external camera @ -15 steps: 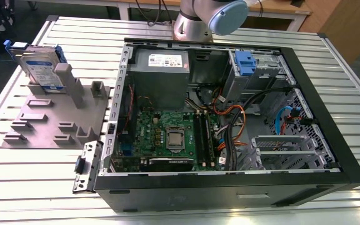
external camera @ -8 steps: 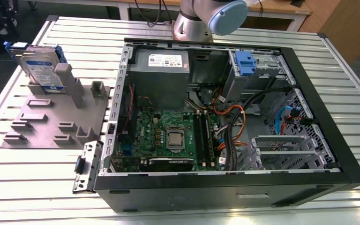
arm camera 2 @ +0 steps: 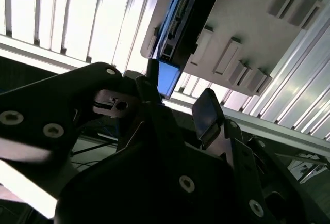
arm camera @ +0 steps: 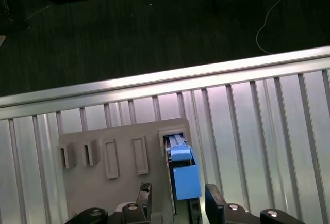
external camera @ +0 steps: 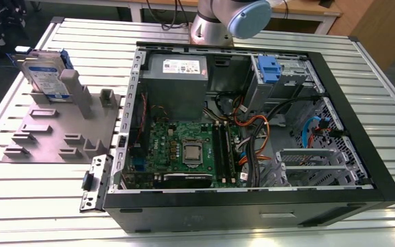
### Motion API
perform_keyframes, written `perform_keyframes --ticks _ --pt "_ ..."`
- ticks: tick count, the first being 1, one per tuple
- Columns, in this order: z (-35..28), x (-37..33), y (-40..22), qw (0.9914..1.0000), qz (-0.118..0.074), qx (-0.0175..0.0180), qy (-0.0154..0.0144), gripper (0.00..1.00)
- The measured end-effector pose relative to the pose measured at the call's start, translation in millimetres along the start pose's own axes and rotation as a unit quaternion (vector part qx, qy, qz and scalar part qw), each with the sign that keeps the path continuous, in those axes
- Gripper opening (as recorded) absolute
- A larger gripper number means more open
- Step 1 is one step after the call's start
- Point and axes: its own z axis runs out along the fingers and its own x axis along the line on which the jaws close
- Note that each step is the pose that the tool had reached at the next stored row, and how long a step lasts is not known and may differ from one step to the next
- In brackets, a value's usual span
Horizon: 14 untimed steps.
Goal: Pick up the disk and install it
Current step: 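Pick up the disk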
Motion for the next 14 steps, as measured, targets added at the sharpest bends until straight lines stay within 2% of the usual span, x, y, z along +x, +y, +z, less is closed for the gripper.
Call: perform_keyframes --ticks 5,8,11,14 --pt "8.6 0.4 5.0 0.99995 -0.009 0.0001 -0.0039 0.53" --pt "13.5 0.2 5.5 0.99981 -0.019 -0.0002 -0.0058 0.53" --pt "17.8 -0.7 5.8 0.99966 -0.024 -0.0008 -0.0099 0.53" --pt "23.4 -0.5 7.3 0.99945 -0.031 -0.0012 -0.0118 0.53"
